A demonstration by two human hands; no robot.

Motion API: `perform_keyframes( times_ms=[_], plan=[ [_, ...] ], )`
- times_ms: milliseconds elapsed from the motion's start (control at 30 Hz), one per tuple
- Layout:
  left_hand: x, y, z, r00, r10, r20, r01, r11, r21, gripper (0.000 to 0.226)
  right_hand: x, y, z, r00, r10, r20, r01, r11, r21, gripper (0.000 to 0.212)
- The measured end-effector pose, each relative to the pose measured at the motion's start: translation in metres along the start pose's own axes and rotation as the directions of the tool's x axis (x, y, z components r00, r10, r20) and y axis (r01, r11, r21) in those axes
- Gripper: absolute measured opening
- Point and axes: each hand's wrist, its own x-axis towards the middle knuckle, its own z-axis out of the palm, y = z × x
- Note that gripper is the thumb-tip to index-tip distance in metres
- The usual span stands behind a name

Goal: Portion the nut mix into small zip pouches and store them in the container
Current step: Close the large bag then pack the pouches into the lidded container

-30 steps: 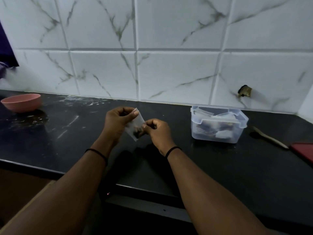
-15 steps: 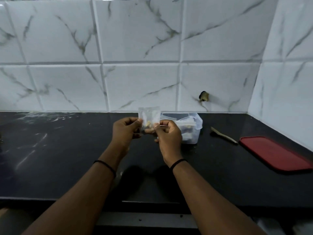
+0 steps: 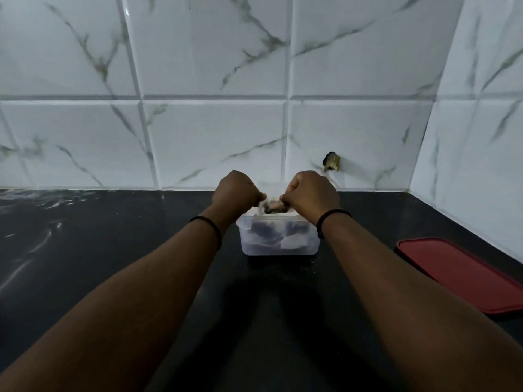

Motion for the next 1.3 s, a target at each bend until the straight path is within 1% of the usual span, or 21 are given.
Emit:
perform_keyframes(
  times_ms=[100,167,233,300,333,433,500,567,600,633,700,767,833,900,967,1033,1100,1167,1233,1300],
  plan=[
    [0.008,0.003,0.007,0.999,-0.007,0.043,-0.004,0.968,0.25,0.022,0.011,0.0,0.007,0.994,0.014,0.11,-0.001,0.993,-0.116,0.015],
    [0.007,0.007,0.011,0.997,-0.005,0.075,-0.028,0.905,0.424,0.028,0.013,0.001,0.011,0.981,0.019,0.191,0.016,0.984,-0.18,0.021],
    [0.004,0.011,0.014,0.996,-0.002,0.092,-0.048,0.84,0.54,0.039,0.012,0.0,0.013,0.979,0.009,0.204,0.04,0.972,-0.233,0.024],
    [0.005,0.013,0.016,0.996,0.003,0.091,-0.057,0.799,0.599,0.046,0.011,-0.002,0.014,0.984,-0.015,0.176,0.067,0.954,-0.291,0.027],
    [0.005,0.013,0.017,0.996,0.011,0.093,-0.066,0.787,0.613,0.045,0.01,-0.003,0.014,0.986,-0.023,0.166,0.075,0.947,-0.314,0.028],
    [0.006,0.013,0.017,0.994,0.043,0.102,-0.097,0.778,0.621,0.038,0.006,-0.002,0.012,0.988,-0.045,0.146,0.09,0.943,-0.319,0.029],
    [0.005,0.011,0.016,0.994,0.07,0.079,-0.104,0.8,0.591,0.036,0.003,-0.001,0.009,0.992,-0.059,0.111,0.084,0.969,-0.233,0.031],
    [-0.001,0.009,0.016,0.992,0.125,-0.015,-0.097,0.834,0.543,0.031,-0.003,0.001,0.002,0.994,-0.107,0.032,0.109,0.99,-0.09,0.036],
    [-0.007,0.01,0.017,0.982,0.168,-0.083,-0.099,0.841,0.532,0.028,-0.009,0.003,-0.003,0.989,-0.143,-0.041,0.142,0.989,-0.031,0.037],
    [-0.014,0.012,0.017,0.965,0.215,-0.15,-0.108,0.847,0.521,0.026,-0.016,0.006,-0.008,0.976,-0.176,-0.127,0.178,0.984,0.009,0.036],
    [-0.035,0.02,0.021,0.914,0.311,-0.26,-0.168,0.875,0.454,0.024,-0.034,0.02,-0.022,0.943,-0.187,-0.277,0.211,0.976,0.06,0.033],
    [-0.058,0.031,0.031,0.86,0.397,-0.321,-0.274,0.89,0.365,0.022,-0.051,0.046,-0.032,0.926,-0.136,-0.352,0.175,0.981,0.081,0.033],
    [-0.078,0.041,0.049,0.811,0.483,-0.33,-0.386,0.865,0.319,0.021,-0.067,0.078,-0.038,0.927,-0.062,-0.371,0.096,0.993,0.075,0.035],
    [-0.098,0.052,0.072,0.796,0.533,-0.288,-0.456,0.84,0.294,0.022,-0.083,0.111,-0.044,0.929,0.011,-0.369,-0.006,1.0,0.015,0.034],
    [-0.112,0.063,0.096,0.818,0.537,-0.206,-0.474,0.833,0.286,0.024,-0.1,0.139,-0.05,0.928,0.067,-0.367,-0.102,0.992,-0.079,0.027],
    [-0.121,0.07,0.12,0.84,0.527,-0.131,-0.483,0.835,0.264,0.024,-0.117,0.161,-0.059,0.923,0.085,-0.375,-0.168,0.966,-0.194,0.02],
    [-0.124,0.072,0.14,0.856,0.515,-0.046,-0.492,0.839,0.233,0.022,-0.127,0.179,-0.063,0.919,0.118,-0.377,-0.25,0.913,-0.324,0.019],
    [-0.123,0.069,0.153,0.857,0.511,0.071,-0.512,0.825,0.237,0.02,-0.131,0.191,-0.062,0.919,0.225,-0.325,-0.352,0.839,-0.414,0.025],
    [-0.122,0.065,0.158,0.845,0.507,0.171,-0.535,0.811,0.238,0.018,-0.13,0.195,-0.061,0.902,0.337,-0.269,-0.425,0.801,-0.421,0.027],
    [-0.121,0.061,0.159,0.838,0.508,0.202,-0.544,0.809,0.223,0.017,-0.127,0.194,-0.059,0.895,0.377,-0.239,-0.446,0.788,-0.425,0.026]
  ],
)
